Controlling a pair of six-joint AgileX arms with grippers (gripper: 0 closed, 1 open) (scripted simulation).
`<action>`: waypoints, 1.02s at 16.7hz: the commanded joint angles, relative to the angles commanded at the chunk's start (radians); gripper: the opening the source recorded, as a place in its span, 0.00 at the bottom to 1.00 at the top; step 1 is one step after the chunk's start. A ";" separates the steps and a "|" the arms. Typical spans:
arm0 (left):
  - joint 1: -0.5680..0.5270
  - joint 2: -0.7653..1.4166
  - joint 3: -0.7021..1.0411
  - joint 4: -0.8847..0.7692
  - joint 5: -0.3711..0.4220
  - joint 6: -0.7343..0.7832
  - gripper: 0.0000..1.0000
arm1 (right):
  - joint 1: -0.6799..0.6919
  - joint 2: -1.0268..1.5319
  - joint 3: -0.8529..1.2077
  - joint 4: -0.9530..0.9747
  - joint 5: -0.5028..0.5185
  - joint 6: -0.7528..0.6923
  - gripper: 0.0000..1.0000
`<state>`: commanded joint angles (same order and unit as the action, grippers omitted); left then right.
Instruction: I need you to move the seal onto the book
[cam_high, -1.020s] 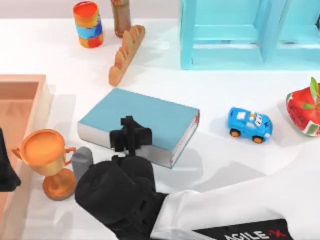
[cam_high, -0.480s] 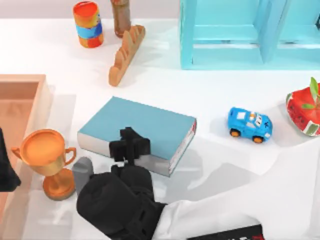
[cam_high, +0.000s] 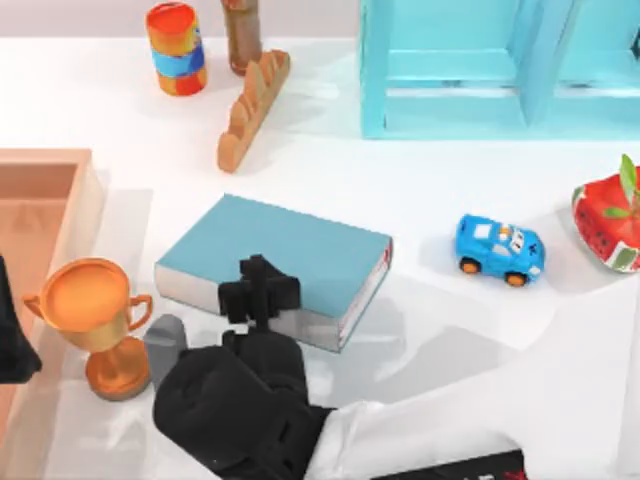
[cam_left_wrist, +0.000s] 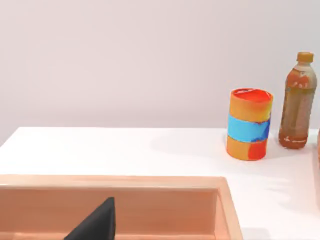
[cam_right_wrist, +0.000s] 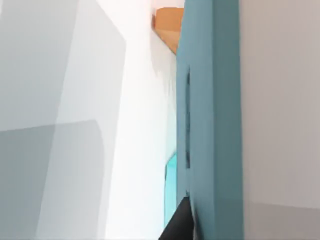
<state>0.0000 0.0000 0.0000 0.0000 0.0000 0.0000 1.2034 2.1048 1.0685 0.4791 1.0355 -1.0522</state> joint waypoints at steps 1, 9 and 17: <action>0.000 0.000 0.000 0.000 0.000 0.000 1.00 | 0.000 0.000 0.000 0.000 0.000 0.000 0.60; 0.000 0.000 0.000 0.000 0.000 0.000 1.00 | 0.000 0.000 0.000 0.000 0.000 0.000 1.00; 0.000 0.000 0.000 0.000 0.000 0.000 1.00 | 0.010 -0.003 0.002 -0.011 0.005 0.014 1.00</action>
<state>0.0000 0.0000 0.0000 0.0000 0.0000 0.0000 1.2131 2.1022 1.0700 0.4679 1.0402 -1.0379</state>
